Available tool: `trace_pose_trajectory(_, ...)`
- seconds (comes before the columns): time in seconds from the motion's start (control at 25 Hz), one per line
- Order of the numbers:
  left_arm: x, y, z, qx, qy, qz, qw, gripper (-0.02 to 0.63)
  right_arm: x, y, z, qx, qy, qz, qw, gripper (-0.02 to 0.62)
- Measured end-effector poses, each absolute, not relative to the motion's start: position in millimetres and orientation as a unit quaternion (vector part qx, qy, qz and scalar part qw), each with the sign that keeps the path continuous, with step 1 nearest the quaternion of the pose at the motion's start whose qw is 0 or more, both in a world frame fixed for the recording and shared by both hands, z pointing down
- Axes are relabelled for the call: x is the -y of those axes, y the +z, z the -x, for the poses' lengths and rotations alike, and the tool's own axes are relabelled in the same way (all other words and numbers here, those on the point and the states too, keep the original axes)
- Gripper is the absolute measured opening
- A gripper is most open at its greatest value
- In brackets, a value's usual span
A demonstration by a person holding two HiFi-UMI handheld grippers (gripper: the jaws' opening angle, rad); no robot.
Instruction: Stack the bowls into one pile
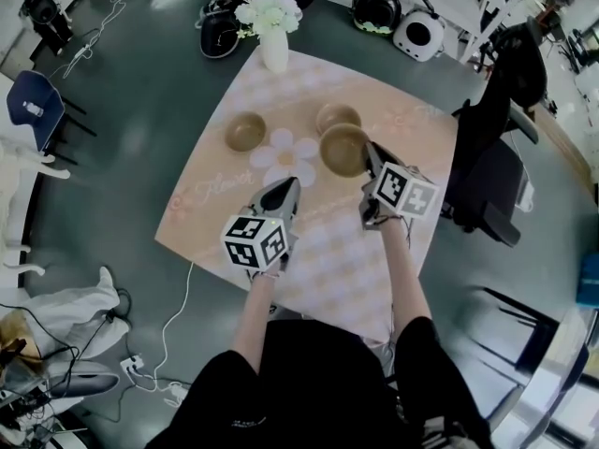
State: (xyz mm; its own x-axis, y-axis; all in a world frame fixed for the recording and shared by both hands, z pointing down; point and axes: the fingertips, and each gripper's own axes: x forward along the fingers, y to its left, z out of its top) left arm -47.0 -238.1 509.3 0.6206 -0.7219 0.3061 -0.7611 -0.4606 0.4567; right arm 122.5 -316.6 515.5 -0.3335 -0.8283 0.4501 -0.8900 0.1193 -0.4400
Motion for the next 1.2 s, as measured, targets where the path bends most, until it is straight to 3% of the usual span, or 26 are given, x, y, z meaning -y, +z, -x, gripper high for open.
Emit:
trace_pose_trajectory(0.44,267.9,529.4,43.5,0.433,0.038,-0.851,0.295,-0.003,375.7,529.6,-131.5,0.715,0.318,-0.621,0.041,0.008)
trace_pose_trajectory(1.2,297.2,566.9,35.5,0.424,0.055,-0.845,0.320,-0.003,414.4,578.3,-126.9,0.703,0.303,-0.633,0.112,0.008)
